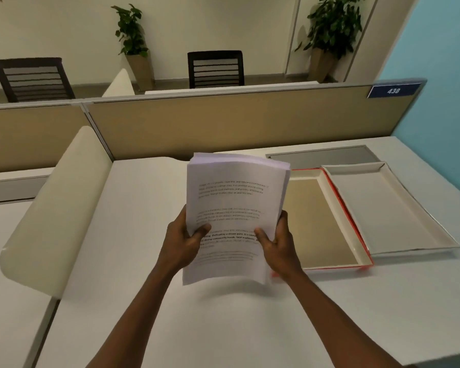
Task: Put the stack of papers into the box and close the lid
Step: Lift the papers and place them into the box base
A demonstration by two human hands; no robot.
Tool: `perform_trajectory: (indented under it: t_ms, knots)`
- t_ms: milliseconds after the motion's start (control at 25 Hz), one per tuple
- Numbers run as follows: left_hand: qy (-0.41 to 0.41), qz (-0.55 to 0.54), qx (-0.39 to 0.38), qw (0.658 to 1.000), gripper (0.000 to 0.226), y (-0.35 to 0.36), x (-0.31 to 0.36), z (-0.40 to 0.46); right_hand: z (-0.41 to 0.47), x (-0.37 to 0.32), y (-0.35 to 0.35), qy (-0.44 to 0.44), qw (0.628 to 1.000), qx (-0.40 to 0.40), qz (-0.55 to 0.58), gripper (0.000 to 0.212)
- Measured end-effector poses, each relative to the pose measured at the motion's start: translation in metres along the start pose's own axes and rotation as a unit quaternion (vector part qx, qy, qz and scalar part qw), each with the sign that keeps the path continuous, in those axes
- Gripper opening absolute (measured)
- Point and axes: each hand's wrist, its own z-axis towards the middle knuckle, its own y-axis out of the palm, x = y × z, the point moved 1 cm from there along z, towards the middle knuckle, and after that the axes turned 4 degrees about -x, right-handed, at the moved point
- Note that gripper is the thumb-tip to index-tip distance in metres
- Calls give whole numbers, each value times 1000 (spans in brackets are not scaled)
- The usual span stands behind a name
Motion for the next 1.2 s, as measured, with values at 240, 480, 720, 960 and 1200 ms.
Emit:
perform_trajectory:
  t_ms: [240, 480, 720, 960, 1200]
  knots:
    - [-53, -103, -68, 991, 44, 73, 53, 43, 16, -6, -99, 126, 990, 64, 28, 55]
    - [-120, -173, -125, 969, 31, 201, 91, 95, 57, 9, -232, 192, 974, 113, 35, 46]
    - [-156, -178, -154, 959, 35, 345, 128, 147, 105, 38, -373, 223, 965, 131, -42, 56]
    - [-192, -128, -169, 958, 54, 446, 127, 180, 148, 79, -450, 252, 952, 101, -138, 61]
    - [-163, -60, -166, 971, 56, 481, 102, 196, 179, 123, -462, 269, 940, 85, -190, 59]
